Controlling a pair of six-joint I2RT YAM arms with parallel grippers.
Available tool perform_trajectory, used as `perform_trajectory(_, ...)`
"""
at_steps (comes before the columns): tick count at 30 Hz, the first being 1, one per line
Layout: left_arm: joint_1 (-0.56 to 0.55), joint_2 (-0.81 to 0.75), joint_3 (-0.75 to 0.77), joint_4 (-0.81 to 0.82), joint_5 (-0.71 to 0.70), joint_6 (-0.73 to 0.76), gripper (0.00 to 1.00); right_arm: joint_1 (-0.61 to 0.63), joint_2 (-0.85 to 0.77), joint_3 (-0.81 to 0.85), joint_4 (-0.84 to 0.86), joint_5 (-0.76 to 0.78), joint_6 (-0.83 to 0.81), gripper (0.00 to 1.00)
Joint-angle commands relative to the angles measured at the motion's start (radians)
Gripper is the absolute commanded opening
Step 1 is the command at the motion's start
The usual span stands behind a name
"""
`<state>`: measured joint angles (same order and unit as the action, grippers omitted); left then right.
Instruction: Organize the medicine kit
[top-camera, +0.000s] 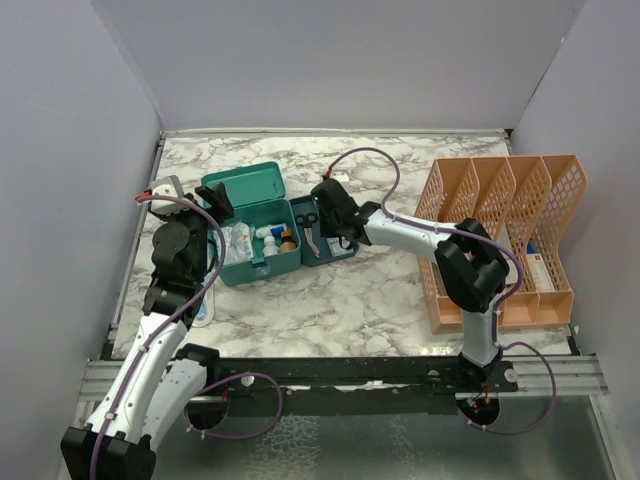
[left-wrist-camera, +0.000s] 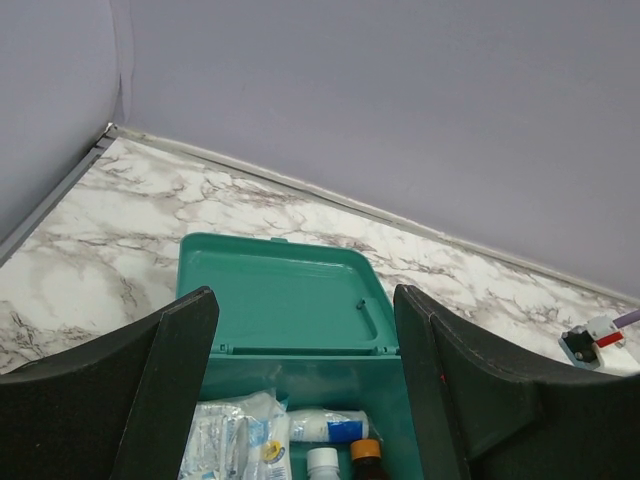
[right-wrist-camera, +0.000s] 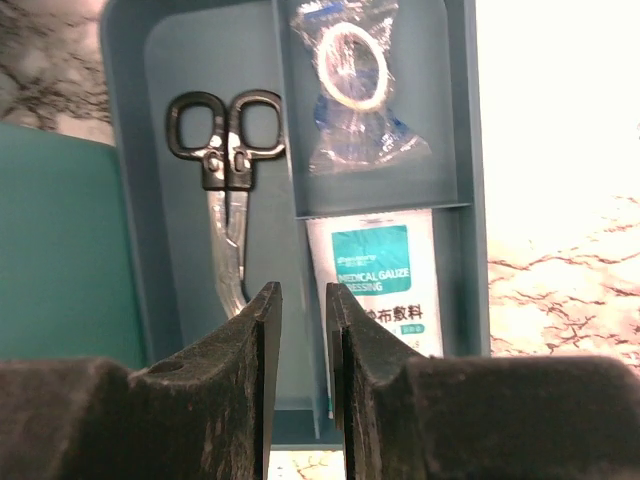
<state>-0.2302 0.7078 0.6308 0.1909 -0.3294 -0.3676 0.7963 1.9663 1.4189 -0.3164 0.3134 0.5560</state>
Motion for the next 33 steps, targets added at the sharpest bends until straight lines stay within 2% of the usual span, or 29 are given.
perform_trajectory(1, 0.003, 0.001, 0.015, -0.007, 0.013, 0.009, 0.75, -0.002, 0.044, 0.028, -0.061, 0.071, -0.005, 0.25)
perform_trajectory(8, 0.003, 0.001, 0.017, -0.007, 0.02, 0.007, 0.75, 0.0, 0.088, 0.069, -0.066, -0.002, -0.045, 0.19)
perform_trajectory(22, 0.003, 0.009, 0.021, -0.014, 0.021, 0.009, 0.75, -0.001, 0.138, 0.107, -0.084, -0.034, -0.061, 0.2)
perform_trajectory(27, 0.003, 0.027, 0.031, -0.031, 0.018, 0.004, 0.75, -0.002, 0.14, 0.099, -0.065, -0.018, -0.07, 0.1)
perform_trajectory(30, 0.003, 0.057, 0.06, -0.103, 0.016, -0.018, 0.76, -0.001, 0.138, 0.09, -0.057, 0.01, -0.079, 0.02)
perform_trajectory(33, 0.003, 0.121, 0.122, -0.274, 0.001, -0.043, 0.77, -0.001, 0.104, 0.052, -0.033, 0.04, -0.08, 0.01)
